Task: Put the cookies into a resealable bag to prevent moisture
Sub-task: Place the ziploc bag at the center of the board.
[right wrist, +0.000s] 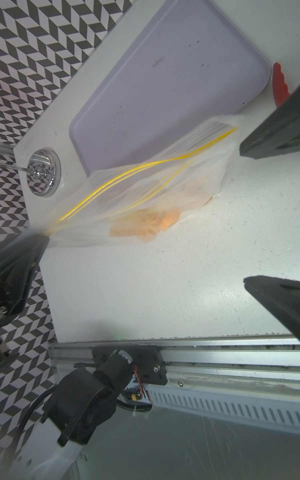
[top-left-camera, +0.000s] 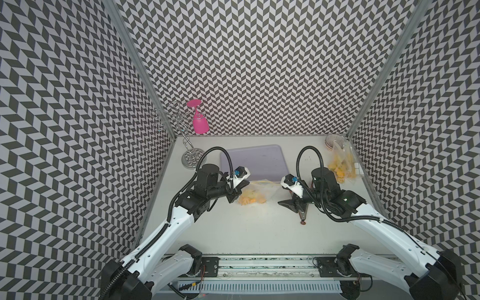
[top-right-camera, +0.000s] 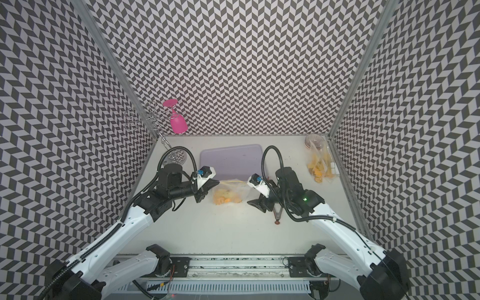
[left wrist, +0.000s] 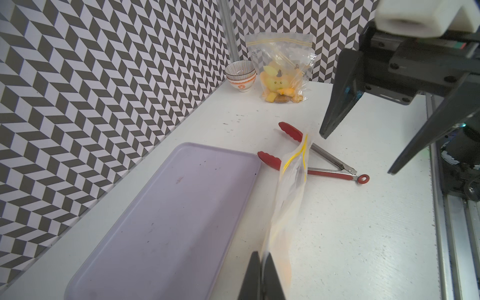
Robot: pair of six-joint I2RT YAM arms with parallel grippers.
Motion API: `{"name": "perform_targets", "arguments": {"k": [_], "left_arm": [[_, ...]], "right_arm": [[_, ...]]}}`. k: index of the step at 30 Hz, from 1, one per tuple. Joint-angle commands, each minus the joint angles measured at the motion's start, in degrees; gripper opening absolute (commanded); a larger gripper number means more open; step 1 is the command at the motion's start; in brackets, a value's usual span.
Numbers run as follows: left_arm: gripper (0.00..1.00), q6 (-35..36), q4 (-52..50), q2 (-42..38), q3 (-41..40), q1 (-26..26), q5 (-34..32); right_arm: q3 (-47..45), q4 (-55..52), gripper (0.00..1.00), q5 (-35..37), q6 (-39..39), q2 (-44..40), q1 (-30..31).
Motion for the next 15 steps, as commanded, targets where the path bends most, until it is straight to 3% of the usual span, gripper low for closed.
{"name": "perform_targets", "arguments": {"k": [1,8,15], "left_arm": [[0.0,1.82,1.9,-0.96,-0.29,0.04,1.53],[0.0,2.37,2.21,-1.14,-0.7,0.04,1.66],[0.0,2.48,2.87,-0.9,-0.96,0.05,2.73]], "right_arm": [[2.04,1.52,0.74,5.84,-2.8,0.05,-0.22],[1.5,3.6,0.75,13.94,-6.91,0.07,-0.32],[8.09,-2.89,0.78,8.48,-14.16,8.38,-0.45]]}}
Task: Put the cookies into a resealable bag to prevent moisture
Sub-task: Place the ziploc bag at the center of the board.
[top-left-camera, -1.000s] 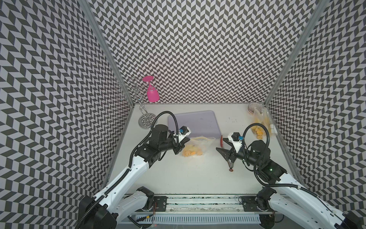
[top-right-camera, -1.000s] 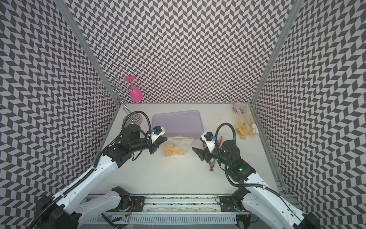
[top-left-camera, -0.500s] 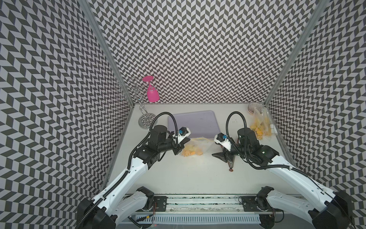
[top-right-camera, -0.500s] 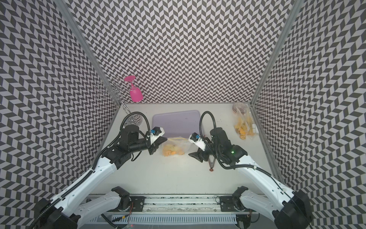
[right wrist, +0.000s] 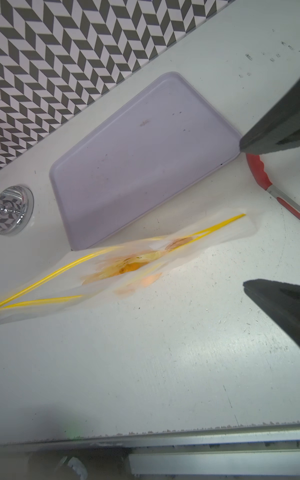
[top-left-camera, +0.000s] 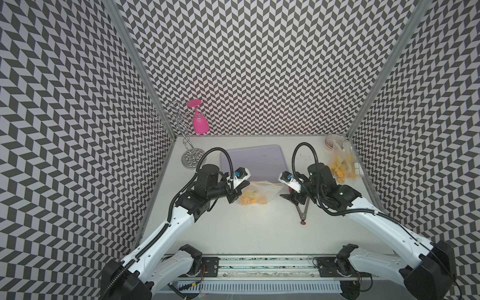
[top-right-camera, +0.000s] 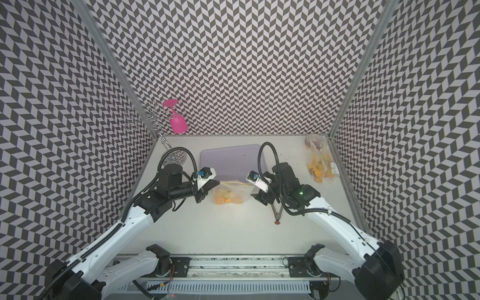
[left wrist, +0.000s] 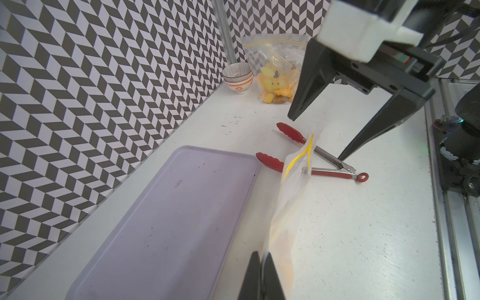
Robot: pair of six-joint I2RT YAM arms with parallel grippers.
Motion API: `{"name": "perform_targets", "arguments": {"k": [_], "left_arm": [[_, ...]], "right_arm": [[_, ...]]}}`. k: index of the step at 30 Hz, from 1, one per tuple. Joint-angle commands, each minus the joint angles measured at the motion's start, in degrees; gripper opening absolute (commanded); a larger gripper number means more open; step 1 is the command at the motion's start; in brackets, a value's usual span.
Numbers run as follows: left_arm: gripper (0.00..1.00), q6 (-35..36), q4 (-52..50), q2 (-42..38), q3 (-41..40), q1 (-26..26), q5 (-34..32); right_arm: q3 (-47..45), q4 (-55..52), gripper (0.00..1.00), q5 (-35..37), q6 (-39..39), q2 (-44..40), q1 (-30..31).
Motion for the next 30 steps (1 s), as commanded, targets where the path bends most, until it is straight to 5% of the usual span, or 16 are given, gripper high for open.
{"name": "perform_targets", "arguments": {"k": [1,12,13,15,16,20,22,30], "left_arm": [[0.0,1.36,2.26,-0.91,-0.51,0.06,1.85],[0.0,1.58,2.34,-0.81,-0.25,0.06,2.28],[0.0,1.53,2.34,-0.8,-0.15,0.0,2.37],[0.0,1.56,2.39,-0.71,-0.14,0.03,2.52],[0.0,1.55,2.43,-0.73,-0.14,0.06,2.54],[0.01,1.42,2.48,-0.62,-0.42,0.06,3.2],[0.28,1.08,2.69,0.09,-0.73,0.05,3.51],[0.46,0.48,2.62,2.43,-1.2,0.05,4.02]], "right_arm": [[3.43,-1.07,0.77,-3.54,-4.85,3.22,-0.34],[3.13,-0.53,0.43,-3.58,-6.16,3.79,-0.38],[3.14,-0.63,0.36,-3.66,-6.14,3.99,-0.38],[3.32,-0.83,0.03,-4.11,-6.15,4.44,-0.45],[3.41,-0.93,0.0,-4.27,-6.22,4.52,-0.44],[2.96,-0.11,0.0,-4.18,-5.9,3.54,-0.42],[2.39,0.2,0.0,-3.27,-6.06,3.02,-0.4],[1.39,0.87,0.0,-2.11,-5.5,2.34,-0.5]]}}
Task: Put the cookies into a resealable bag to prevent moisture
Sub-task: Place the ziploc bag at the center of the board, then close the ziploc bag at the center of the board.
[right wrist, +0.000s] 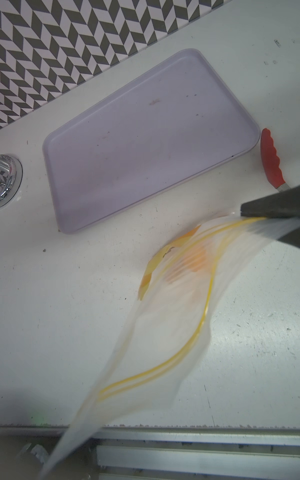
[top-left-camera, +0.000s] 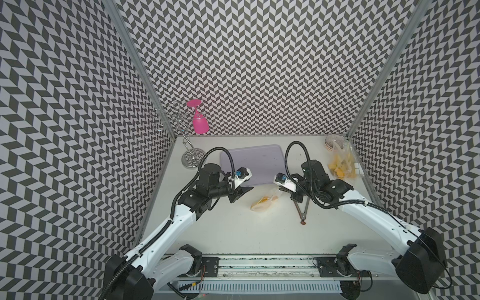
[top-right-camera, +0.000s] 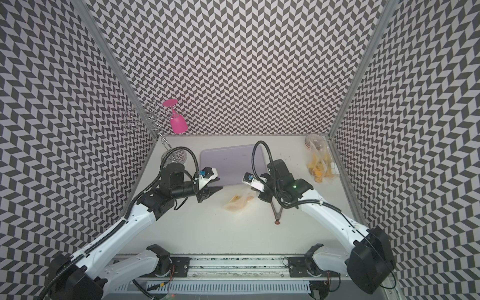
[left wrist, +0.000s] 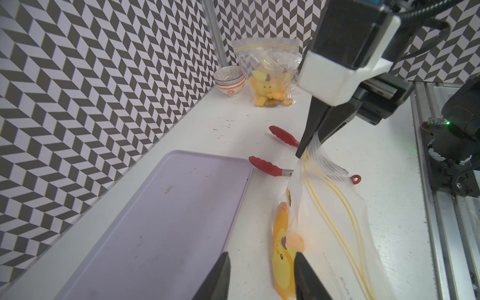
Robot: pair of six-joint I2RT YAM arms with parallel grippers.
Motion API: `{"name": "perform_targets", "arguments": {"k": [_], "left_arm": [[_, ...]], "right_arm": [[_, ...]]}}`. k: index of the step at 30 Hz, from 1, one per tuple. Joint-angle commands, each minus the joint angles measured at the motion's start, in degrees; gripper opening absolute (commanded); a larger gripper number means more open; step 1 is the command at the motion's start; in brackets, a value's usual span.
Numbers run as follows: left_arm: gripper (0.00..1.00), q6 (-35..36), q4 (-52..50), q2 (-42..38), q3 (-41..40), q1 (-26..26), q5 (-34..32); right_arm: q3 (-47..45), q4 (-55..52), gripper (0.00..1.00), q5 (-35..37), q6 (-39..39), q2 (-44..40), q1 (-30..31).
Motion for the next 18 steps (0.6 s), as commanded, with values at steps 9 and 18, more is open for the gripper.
{"name": "perform_targets", "arguments": {"k": [9,18], "left_arm": [[0.84,-5.35,5.08,-6.72,-3.56,-1.57,5.34],[0.86,-6.44,0.53,-6.55,-4.21,-13.31,-5.26]], "right_arm": [[1.12,2.11,0.0,0.52,0.68,-0.38,-0.23],[1.44,2.13,0.0,0.63,1.02,-0.19,-0.39]]}}
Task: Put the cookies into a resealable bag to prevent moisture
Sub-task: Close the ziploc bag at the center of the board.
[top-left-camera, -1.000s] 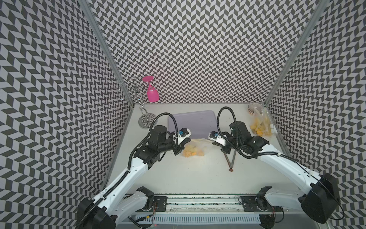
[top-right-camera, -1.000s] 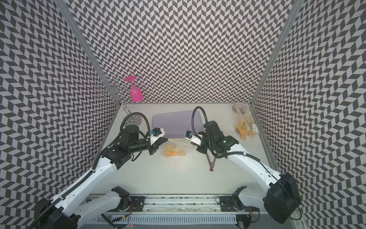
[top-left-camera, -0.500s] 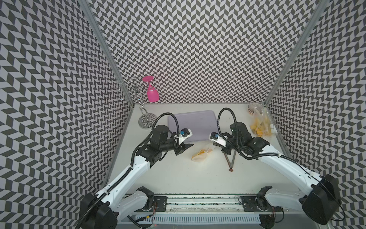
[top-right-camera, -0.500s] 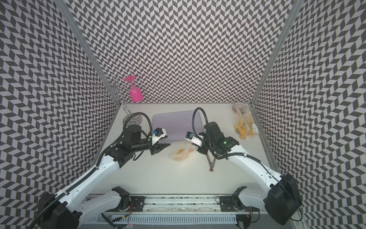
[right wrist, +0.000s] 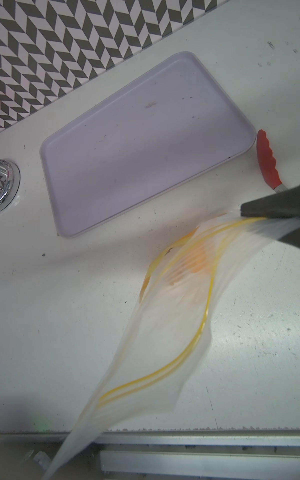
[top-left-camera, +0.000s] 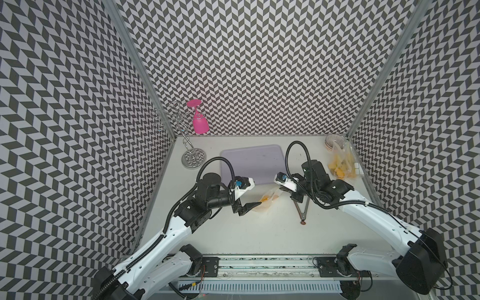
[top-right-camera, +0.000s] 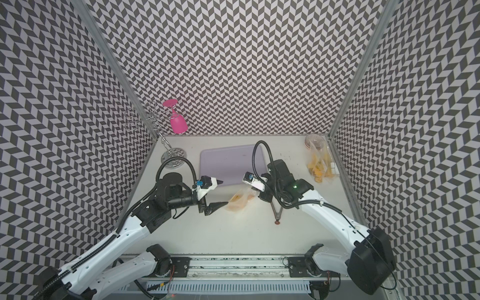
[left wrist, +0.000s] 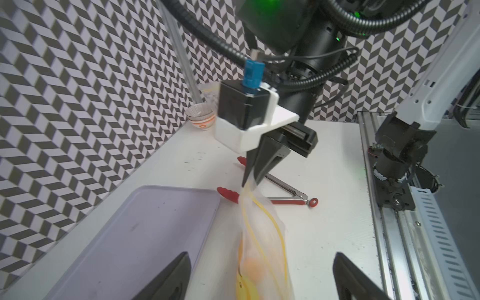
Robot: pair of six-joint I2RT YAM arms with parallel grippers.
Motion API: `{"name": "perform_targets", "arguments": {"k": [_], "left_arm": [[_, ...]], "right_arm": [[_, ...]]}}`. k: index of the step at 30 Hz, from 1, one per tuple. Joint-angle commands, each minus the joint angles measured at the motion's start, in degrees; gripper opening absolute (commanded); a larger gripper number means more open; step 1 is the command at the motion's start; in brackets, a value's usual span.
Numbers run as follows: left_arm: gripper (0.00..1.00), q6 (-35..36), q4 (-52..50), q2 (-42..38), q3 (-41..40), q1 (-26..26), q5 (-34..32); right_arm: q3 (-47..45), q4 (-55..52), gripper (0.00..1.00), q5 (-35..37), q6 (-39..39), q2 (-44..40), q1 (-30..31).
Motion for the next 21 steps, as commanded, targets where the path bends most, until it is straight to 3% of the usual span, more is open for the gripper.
{"name": "perform_targets", "arguments": {"k": [1,8,13,21], "left_arm": [[0.86,-0.41,-3.47,1.61,-0.32,-3.96,-6.73],[0.75,-1.7,-5.69,2.6,-3.08,-5.65,-19.67],[0.68,-1.66,-6.27,3.75,-3.57,-6.3,-21.57],[0.37,-1.49,-5.48,3.81,-3.45,-6.24,-23.75]], "right_arm": [[1.38,2.19,0.0,0.02,0.02,-0.12,-0.31],[1.55,2.43,0.0,-0.19,0.13,-0.04,-0.36],[1.29,2.83,0.0,0.84,0.61,-0.41,-0.65],[0.6,3.37,0.0,1.13,1.16,-1.29,-1.09]]}}
